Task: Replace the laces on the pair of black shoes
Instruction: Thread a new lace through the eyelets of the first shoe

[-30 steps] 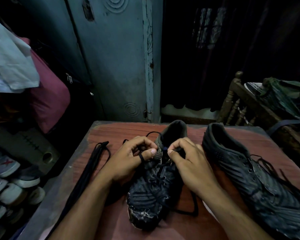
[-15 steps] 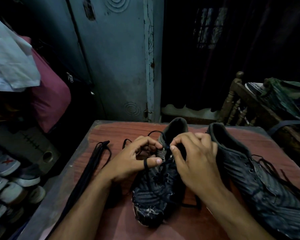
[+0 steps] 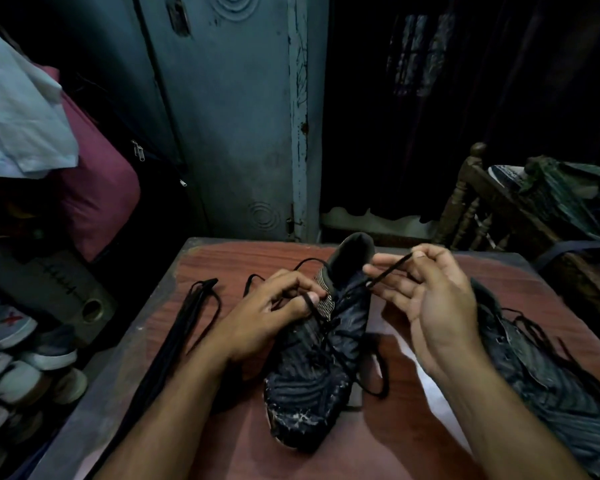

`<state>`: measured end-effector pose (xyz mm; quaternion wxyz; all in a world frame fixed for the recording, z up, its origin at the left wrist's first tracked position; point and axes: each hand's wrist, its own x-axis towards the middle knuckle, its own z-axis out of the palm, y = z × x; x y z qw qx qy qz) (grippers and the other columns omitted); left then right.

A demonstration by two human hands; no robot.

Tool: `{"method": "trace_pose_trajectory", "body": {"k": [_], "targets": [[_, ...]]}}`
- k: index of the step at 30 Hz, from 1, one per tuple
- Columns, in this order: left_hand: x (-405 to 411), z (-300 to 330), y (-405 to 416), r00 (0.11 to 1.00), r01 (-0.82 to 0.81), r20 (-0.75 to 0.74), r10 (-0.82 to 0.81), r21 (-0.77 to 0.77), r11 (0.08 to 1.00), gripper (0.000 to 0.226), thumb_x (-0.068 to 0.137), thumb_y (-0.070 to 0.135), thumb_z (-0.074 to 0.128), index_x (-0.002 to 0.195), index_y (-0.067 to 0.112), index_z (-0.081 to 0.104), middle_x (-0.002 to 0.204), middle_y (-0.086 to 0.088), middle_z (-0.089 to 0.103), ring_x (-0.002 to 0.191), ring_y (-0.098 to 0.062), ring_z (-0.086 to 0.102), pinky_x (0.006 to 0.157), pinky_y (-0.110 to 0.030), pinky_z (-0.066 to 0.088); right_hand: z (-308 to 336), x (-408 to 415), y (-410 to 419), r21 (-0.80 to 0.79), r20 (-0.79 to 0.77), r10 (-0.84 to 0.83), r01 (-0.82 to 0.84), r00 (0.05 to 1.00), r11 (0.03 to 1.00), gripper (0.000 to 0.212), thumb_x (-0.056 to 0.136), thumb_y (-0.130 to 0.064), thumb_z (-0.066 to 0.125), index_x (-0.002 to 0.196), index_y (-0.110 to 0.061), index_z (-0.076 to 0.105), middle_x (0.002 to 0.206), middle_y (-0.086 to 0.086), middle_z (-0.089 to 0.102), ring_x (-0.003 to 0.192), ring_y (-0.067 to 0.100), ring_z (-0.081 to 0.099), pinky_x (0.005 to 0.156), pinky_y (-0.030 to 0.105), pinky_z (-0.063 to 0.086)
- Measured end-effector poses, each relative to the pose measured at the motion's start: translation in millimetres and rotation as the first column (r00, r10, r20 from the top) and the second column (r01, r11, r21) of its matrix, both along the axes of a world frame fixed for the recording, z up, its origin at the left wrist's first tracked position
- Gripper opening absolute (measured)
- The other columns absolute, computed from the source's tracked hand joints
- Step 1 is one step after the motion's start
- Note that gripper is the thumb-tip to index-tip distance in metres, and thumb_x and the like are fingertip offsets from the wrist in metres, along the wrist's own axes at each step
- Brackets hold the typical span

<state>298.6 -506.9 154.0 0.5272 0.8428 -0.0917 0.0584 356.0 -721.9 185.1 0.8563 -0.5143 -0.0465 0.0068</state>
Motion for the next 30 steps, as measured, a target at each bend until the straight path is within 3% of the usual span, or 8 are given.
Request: {"method": "trace_pose_trajectory", "body": {"k": [4,7,10,15,17,21,25,30], "targets": [[1,-2,3,0.999,0.032,0.005,-0.032,0.021,0.999,0.03,0.088,0.051,0.057,0.11,0.035,0.069,0.113,0.005,0.06,0.113,-0.011,0.059,0.101,-0.034,0.044,4,8,-9,0.142,-0.017,-0.045,0.047,0.999,0.989,0.019,0.108,-0.012,0.037,0.093,-0.018,0.046,0.064,0.002,0.046,0.051,0.017,0.044,0.05,0.033,0.043],[2,-4,4,0.998,0.055,0.005,-0.055,0.033,0.998,0.028,0.087,0.043,0.06,0.112,0.035,0.068,0.117,0.004,0.058,0.119,-0.013,0.058,0.109,-0.046,0.044,2,12,-20,-0.151,0.217,-0.177,0.212,0.96,0.966,0.017,0.106,-0.014,0.043,0.095,-0.024,0.049,0.066,-0.003,0.047,0.051,0.012,0.037,0.049,0.03,0.031],[3,-5,2,0.999,0.054,-0.01,-0.054,-0.023,0.998,0.029,0.083,0.036,0.06,0.11,0.033,0.07,0.117,0.001,0.057,0.119,-0.017,0.06,0.11,-0.052,0.044,-2,7,-21,-0.645,0.611,0.06,0.453,0.789,0.615,0.008,0.1,-0.02,0.052,0.094,-0.025,0.053,0.075,-0.008,0.059,0.063,0.007,0.056,0.058,0.028,0.045],[4,-7,-1,0.998,0.06,-0.022,-0.062,-0.107,0.992,0.029,0.078,0.03,0.06,0.104,0.038,0.071,0.117,-0.004,0.056,0.118,-0.023,0.062,0.112,-0.049,0.046,-2,-6,-10,-0.968,0.243,0.352,0.247,0.904,0.032,0.035,0.083,-0.054,0.067,0.08,-0.025,0.05,0.069,-0.007,0.06,0.075,0.02,0.06,0.064,0.035,0.039],[6,-8,-2,0.998,0.06,-0.023,-0.063,-0.115,0.992,0.031,0.08,0.021,0.062,0.102,0.039,0.071,0.117,-0.005,0.055,0.118,-0.023,0.062,0.112,-0.042,0.047,5,-6,-15,-0.969,0.249,0.343,0.228,0.906,0.1,0.04,0.083,-0.057,0.071,0.069,-0.022,0.058,0.061,-0.008,0.062,0.066,0.01,0.06,0.059,0.033,0.044],[5,-7,-2,0.996,0.074,-0.042,-0.08,-0.119,0.99,0.04,0.079,0.002,0.059,0.102,0.032,0.072,0.118,-0.01,0.052,0.117,-0.021,0.062,0.105,-0.025,0.047,10,-4,-25,-0.854,0.369,0.272,0.209,0.889,0.476,0.035,0.094,-0.037,0.069,0.064,-0.021,0.06,0.057,-0.006,0.058,0.056,0.002,0.052,0.058,0.024,0.043],[4,-5,-1,0.997,0.056,-0.046,-0.059,-0.055,0.997,0.035,0.08,0.004,0.064,0.103,0.029,0.072,0.114,-0.012,0.05,0.11,-0.026,0.062,0.107,-0.029,0.049,-4,-10,-16,-0.461,0.092,0.125,-0.069,0.988,0.885,0.036,0.105,-0.031,0.05,0.078,-0.012,0.064,0.078,0.012,0.07,0.075,0.024,0.064,0.071,0.039,0.051],[2,-1,-3,0.999,0.043,-0.034,-0.043,0.012,0.999,0.03,0.085,-0.004,0.073,0.105,0.02,0.073,0.111,-0.004,0.051,0.109,-0.014,0.061,0.107,-0.027,0.049,0,-13,-12,0.015,-0.073,-0.026,0.027,0.997,1.0,0.034,0.11,-0.031,0.037,0.085,-0.013,0.051,0.064,0.007,0.052,0.067,0.029,0.063,0.081,0.053,0.055]]}}
